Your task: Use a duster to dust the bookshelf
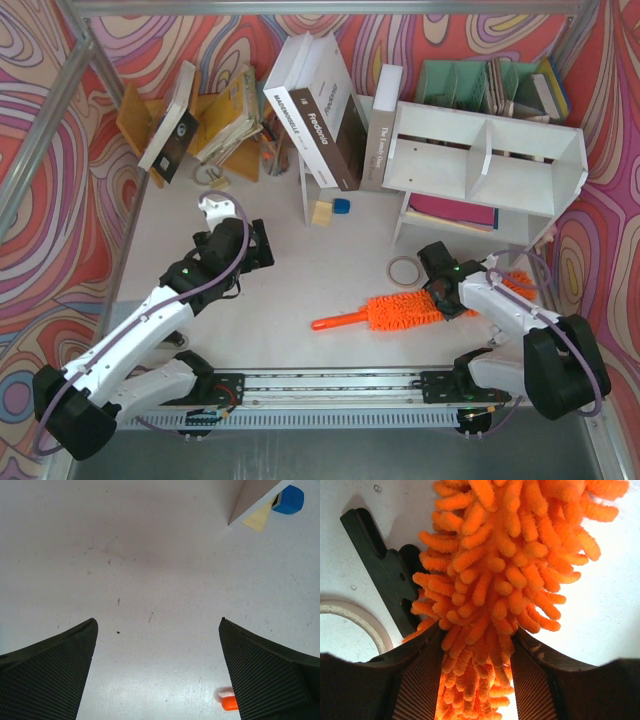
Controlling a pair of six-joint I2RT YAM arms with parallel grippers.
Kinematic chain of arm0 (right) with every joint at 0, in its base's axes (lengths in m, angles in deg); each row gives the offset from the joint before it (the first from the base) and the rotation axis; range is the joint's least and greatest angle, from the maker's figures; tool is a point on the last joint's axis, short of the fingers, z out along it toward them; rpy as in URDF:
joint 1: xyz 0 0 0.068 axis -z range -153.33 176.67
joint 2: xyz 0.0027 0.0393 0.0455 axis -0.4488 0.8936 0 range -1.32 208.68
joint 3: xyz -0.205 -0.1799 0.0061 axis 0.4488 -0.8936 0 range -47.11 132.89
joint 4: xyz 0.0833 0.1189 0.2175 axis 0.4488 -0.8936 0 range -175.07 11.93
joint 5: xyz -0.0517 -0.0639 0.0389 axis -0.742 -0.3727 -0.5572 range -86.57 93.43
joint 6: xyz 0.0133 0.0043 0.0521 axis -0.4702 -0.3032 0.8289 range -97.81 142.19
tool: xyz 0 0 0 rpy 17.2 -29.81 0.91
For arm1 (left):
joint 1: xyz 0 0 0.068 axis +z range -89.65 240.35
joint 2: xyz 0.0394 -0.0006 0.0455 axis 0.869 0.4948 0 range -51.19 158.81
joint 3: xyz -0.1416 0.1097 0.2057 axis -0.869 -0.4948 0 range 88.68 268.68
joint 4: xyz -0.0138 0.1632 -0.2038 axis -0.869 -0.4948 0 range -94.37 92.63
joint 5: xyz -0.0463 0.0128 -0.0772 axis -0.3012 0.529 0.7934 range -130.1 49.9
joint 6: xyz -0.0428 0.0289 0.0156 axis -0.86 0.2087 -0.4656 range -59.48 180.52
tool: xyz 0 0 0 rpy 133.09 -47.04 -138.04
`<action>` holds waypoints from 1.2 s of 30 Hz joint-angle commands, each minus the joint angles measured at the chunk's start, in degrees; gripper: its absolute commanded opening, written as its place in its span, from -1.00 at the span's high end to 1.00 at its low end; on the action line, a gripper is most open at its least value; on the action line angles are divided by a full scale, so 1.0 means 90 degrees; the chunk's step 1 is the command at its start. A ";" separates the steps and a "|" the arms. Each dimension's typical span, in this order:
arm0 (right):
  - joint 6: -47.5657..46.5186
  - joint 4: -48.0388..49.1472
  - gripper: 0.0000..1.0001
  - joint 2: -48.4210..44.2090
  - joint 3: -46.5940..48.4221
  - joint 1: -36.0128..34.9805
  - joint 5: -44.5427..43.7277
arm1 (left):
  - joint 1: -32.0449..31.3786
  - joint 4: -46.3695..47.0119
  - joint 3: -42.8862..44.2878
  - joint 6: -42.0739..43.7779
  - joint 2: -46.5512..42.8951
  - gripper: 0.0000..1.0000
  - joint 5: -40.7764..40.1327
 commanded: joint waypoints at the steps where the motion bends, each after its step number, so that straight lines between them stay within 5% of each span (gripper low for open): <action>1: 0.0107 -0.0052 0.07 0.0157 -0.0125 -0.0034 -0.0123 | -0.0061 0.0104 0.0086 0.0111 0.0062 -0.97 0.0083; 17: 0.0173 -0.0403 0.69 -0.0582 -0.0028 -0.0034 -0.0376 | -0.0183 0.0048 0.0199 0.0189 0.0204 -0.96 0.0153; 36: 0.0330 -0.0780 0.93 -0.1252 0.0393 -0.0025 -0.0535 | -0.0393 0.0019 0.0394 0.0349 0.0382 -0.97 0.0368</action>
